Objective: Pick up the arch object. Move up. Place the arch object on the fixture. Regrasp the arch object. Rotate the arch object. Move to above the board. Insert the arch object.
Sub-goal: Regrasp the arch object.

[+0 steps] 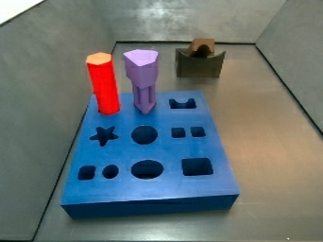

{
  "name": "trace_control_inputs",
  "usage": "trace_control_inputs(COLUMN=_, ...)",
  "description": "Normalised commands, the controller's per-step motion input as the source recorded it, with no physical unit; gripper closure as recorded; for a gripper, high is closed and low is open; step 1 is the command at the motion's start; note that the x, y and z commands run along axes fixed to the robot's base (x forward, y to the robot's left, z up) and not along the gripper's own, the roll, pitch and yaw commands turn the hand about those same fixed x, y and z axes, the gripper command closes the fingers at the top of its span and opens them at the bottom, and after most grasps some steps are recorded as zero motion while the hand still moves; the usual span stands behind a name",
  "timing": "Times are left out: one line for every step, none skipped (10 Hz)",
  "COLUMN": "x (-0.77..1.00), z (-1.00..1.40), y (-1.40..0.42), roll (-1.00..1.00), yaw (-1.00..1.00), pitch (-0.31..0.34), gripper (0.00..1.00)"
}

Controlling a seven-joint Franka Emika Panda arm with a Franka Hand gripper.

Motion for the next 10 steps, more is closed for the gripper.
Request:
trace_control_inputs(x=0.3, z=-0.02, y=-0.06, roll=1.0, yaw=0.24, pitch=0.258, gripper=0.0)
trace_control_inputs(x=0.33, z=-0.02, y=-0.07, roll=0.84, yaw=0.26, pitch=0.228, gripper=0.0)
trace_control_inputs(x=0.39, z=-0.02, y=-0.07, roll=0.64, yaw=0.28, pitch=0.178, gripper=0.0)
trace_control_inputs(x=0.43, z=-0.02, y=-0.07, roll=0.49, yaw=0.28, pitch=0.144, gripper=0.0)
trace_control_inputs(x=0.48, z=-0.02, y=-0.07, roll=0.3, yaw=0.27, pitch=0.098, gripper=0.0)
trace_control_inputs(x=0.5, z=-0.01, y=-0.06, roll=0.23, yaw=0.26, pitch=0.06, gripper=0.0)
trace_control_inputs(x=0.51, z=-0.01, y=-0.06, roll=0.2, yaw=0.25, pitch=0.038, gripper=0.0)
trace_control_inputs(x=0.5, z=-0.02, y=-0.07, roll=0.19, yaw=0.22, pitch=0.013, gripper=0.0)
trace_control_inputs(x=0.5, z=-0.02, y=-0.07, roll=0.19, yaw=0.19, pitch=0.008, gripper=0.0)
trace_control_inputs(x=0.5, z=-0.02, y=-0.06, roll=0.19, yaw=0.15, pitch=0.006, gripper=0.0)
